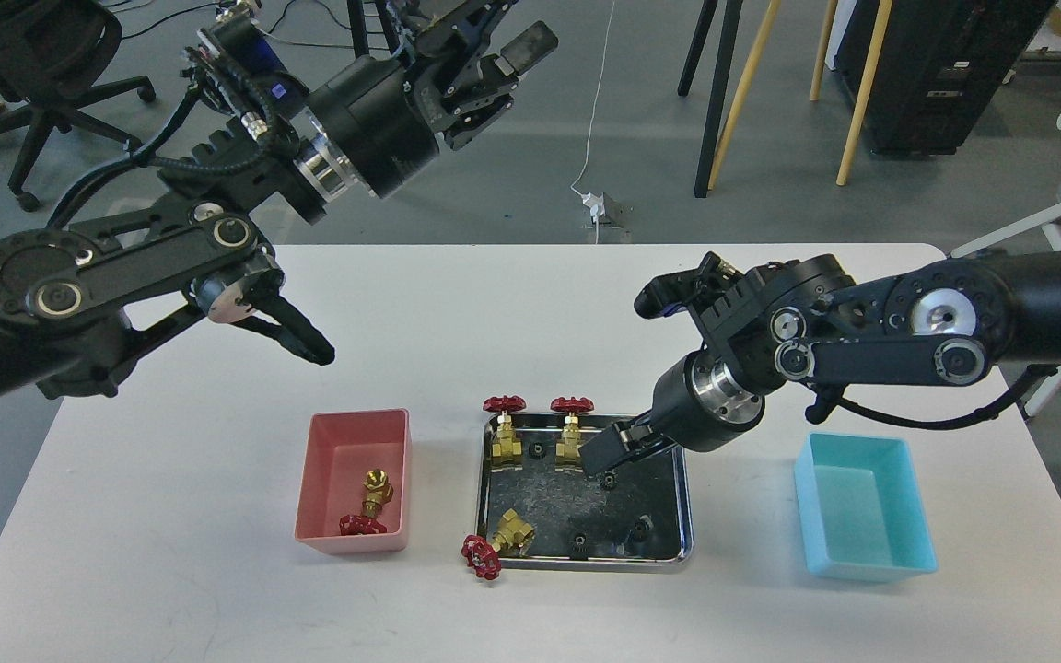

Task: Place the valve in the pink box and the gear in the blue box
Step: 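Reach the right gripper down to a small dark gear on the tray, then close the right gripper on the dark gear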

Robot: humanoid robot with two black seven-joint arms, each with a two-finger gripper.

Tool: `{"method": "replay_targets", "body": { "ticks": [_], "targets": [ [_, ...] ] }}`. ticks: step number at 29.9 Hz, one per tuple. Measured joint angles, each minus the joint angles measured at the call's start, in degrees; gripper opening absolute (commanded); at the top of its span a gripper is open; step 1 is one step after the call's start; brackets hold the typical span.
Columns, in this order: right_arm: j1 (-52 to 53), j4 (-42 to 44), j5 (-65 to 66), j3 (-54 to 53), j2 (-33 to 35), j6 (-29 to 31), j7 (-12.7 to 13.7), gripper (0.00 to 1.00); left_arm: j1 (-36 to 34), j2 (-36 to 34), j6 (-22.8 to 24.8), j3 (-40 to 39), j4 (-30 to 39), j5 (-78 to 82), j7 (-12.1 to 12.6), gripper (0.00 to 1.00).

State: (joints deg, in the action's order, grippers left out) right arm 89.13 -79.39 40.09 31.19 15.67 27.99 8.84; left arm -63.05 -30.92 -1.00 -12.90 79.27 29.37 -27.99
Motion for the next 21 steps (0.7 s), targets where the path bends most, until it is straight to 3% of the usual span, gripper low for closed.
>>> {"method": "replay_targets", "body": {
  "ticks": [3,7,12,21],
  "targets": [
    [0.75,0.00,0.06,2.13,-2.31,0.00,1.79,0.89,0.85,0.02,-0.11,-0.12,0.07,0.06,0.00,0.81],
    [0.50,1.08,0.39,3.91,-5.22,0.00,3.03,0.58,2.63,-0.57,-0.14,-0.12,0.43,0.13,0.00,0.82],
    [-0.96,5.49,0.97,6.26,-9.43,0.00,5.18,0.57,4.32,-0.10,-0.18,-0.16,0.54,0.17,0.00,0.82],
    [-4.89,9.91,1.04,7.07,-14.63,0.01,5.66,0.57,5.86,1.50,-0.24,-0.16,0.54,0.34,0.00,0.82]
  ]
}}
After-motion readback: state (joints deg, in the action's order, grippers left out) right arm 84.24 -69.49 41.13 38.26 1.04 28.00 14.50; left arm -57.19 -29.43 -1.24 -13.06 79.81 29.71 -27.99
